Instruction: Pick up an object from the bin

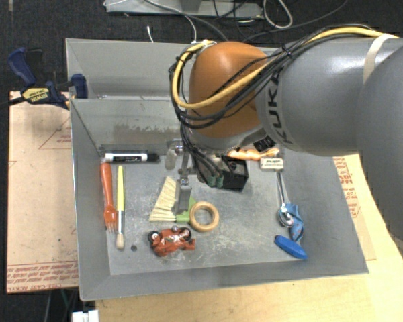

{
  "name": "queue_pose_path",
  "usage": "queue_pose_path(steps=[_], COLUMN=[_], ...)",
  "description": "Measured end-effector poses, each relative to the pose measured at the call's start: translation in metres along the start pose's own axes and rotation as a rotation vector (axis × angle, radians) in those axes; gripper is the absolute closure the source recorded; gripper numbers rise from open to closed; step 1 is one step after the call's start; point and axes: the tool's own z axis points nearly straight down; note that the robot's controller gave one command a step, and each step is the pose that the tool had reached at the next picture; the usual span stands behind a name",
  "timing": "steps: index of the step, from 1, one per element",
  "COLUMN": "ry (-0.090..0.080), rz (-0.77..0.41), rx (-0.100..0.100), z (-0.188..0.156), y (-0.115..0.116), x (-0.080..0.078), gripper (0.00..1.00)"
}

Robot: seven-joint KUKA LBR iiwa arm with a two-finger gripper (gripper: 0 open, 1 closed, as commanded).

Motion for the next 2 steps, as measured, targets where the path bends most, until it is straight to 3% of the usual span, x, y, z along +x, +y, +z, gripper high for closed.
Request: queue_pose_path(steps=[1,2], ry=[-0.005,-0.008], rz=[0.003,-0.173], rx=[-0.001,-0.001], z=[-0.003,0.047], y=[-0.001,-0.018], x=[-0.002,-0.011], gripper=[0.00,0.00])
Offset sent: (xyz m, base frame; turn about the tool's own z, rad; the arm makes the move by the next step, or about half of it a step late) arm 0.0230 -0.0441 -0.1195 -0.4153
